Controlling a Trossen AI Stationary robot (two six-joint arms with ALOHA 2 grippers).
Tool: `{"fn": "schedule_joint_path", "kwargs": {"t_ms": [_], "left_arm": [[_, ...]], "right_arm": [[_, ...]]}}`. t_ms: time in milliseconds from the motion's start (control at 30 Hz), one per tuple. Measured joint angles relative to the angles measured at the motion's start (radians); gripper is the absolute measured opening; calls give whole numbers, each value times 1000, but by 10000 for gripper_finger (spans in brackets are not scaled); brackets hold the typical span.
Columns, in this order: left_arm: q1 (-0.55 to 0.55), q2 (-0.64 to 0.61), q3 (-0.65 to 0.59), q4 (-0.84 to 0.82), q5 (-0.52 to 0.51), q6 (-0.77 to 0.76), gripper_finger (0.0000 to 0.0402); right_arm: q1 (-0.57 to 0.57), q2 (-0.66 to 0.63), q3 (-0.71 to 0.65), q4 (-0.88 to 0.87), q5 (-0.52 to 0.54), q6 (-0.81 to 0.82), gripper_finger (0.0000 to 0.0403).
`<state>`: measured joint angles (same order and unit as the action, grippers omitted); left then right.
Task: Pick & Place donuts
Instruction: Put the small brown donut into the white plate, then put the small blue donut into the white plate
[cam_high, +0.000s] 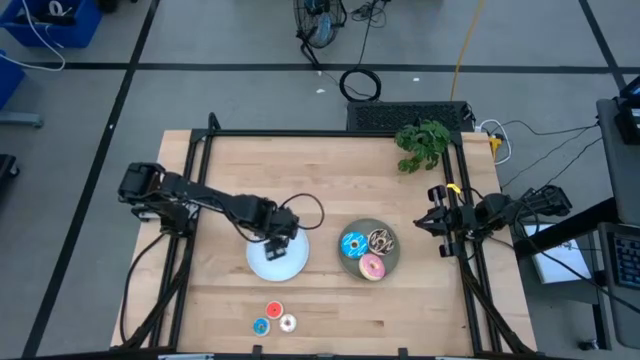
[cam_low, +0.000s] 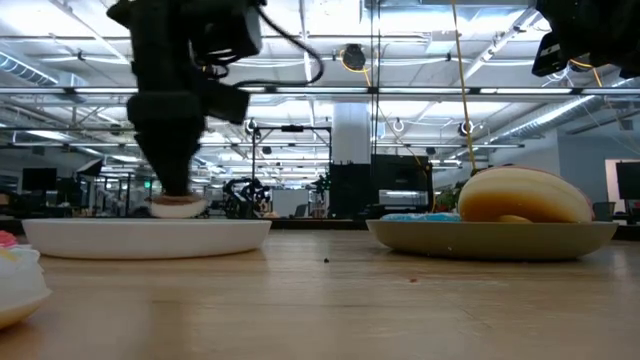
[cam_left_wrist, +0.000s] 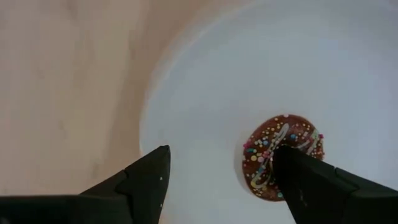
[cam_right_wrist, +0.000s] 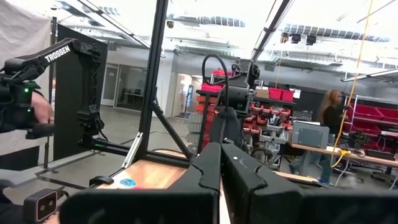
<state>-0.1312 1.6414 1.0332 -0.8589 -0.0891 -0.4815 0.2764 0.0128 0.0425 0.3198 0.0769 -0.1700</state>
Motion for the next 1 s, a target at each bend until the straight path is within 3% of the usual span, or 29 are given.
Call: {"fn": "schedule_joint_path", "kwargs": {"t_ms": [133,300,400,500,800,1000], "left_arm": [[5,29,-5,-122,-9,5,219],[-1,27,-8,-16,3,55,82],[-10,23,-10,48,9,80,57],[-16,18,-2,73,5,77,84],[-7,19,-5,-4,-40,8,254],[-6,7,9,-42,-3,22,300]], "right_arm": [[0,0,0,1,0,4,0],[0,8,0,4,-1,5,0],[0,15,0,3,0,3,0],[0,15,0,6,0,2,0],[0,15,0,5,0,1,0],[0,15,0,5,0,1,0]]}}
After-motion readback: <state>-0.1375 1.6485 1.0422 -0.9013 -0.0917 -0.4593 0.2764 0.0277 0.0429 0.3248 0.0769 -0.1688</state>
